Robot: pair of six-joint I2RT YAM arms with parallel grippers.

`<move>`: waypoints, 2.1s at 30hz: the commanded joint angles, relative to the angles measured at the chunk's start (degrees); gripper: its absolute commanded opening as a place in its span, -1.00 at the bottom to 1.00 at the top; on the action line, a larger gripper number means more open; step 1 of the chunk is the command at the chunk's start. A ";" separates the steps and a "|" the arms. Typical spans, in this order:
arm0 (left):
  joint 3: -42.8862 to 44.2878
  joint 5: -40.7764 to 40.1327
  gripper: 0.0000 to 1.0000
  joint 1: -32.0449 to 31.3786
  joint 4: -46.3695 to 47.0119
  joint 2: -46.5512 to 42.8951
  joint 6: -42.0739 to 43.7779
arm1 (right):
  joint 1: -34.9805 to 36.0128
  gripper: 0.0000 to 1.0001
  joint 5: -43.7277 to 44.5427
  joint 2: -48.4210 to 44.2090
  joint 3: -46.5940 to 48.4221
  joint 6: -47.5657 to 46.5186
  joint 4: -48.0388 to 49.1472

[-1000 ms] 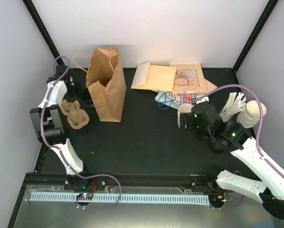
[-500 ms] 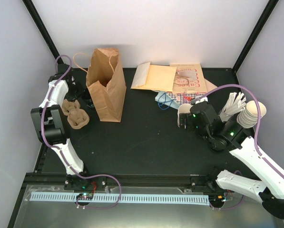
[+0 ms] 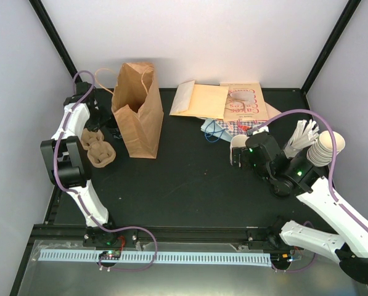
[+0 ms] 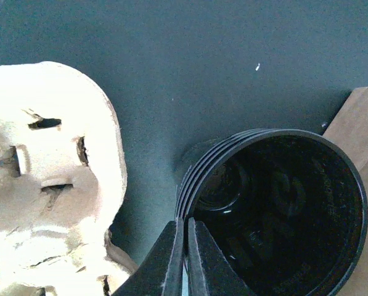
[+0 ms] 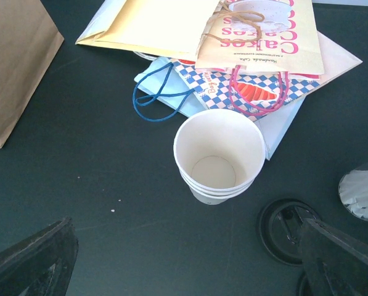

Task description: Pack the takeout coffee

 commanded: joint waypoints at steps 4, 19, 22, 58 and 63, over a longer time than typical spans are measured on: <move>4.09 -4.29 -0.92 -1.33 -3.09 -1.52 0.95 | -0.23 1.00 0.71 -0.39 -0.65 1.10 0.42; 4.59 -4.17 -0.97 -1.91 -5.38 -4.13 0.52 | -0.27 1.00 -0.45 -0.21 -0.74 0.87 0.98; 3.02 -2.89 -0.97 -1.91 -4.41 -5.59 -0.11 | -0.23 1.00 -0.75 -0.21 -0.83 0.86 0.92; -4.97 -4.54 -0.97 0.79 -3.14 -17.40 -1.48 | -0.22 1.00 -1.81 -0.21 -1.09 0.97 0.76; -6.31 0.41 -0.97 1.19 -0.58 -21.80 -2.25 | -0.20 1.00 -2.24 0.03 -1.09 0.80 1.20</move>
